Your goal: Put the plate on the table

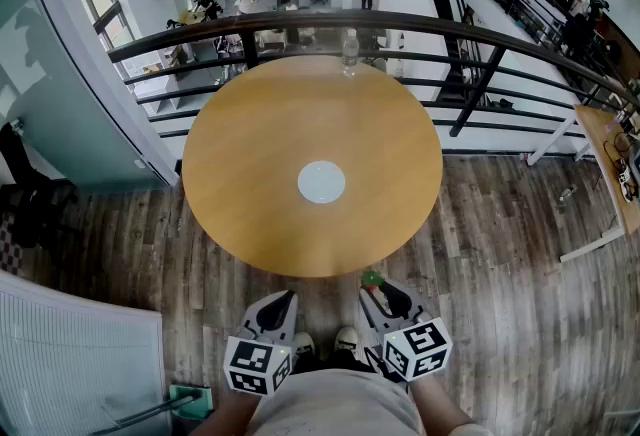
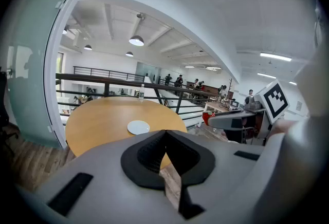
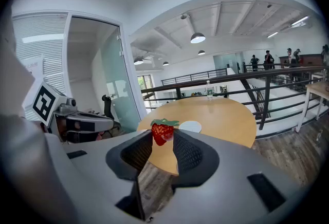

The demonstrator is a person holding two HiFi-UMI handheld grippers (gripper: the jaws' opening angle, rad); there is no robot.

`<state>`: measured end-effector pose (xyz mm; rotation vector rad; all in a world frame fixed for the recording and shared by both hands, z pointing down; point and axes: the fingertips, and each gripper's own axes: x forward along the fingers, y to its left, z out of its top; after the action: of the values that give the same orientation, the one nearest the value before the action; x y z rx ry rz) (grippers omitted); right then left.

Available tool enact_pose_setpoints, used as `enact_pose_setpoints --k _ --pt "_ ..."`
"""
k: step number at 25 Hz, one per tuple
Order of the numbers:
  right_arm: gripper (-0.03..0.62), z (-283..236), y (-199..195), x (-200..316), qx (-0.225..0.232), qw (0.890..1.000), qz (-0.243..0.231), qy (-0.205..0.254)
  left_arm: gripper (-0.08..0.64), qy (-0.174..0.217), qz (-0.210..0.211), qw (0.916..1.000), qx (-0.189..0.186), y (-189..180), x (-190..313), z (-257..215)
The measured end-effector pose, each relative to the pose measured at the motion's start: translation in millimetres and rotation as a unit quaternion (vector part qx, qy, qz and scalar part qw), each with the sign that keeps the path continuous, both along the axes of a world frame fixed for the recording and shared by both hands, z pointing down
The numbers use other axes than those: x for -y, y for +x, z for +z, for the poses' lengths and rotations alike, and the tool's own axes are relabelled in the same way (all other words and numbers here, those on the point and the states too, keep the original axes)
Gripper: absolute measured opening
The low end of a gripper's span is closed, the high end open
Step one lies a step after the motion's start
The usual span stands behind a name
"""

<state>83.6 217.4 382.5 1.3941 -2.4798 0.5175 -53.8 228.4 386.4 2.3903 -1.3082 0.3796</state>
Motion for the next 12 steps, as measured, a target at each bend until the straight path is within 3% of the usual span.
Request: enact_pose_setpoints --k 12 --pt "0.143 -5.0 9.1 4.3 0.008 1.000 -0.003 0.003 0.023 0.007 -0.001 1.0000 0.005 15.2 7.4 -5.6"
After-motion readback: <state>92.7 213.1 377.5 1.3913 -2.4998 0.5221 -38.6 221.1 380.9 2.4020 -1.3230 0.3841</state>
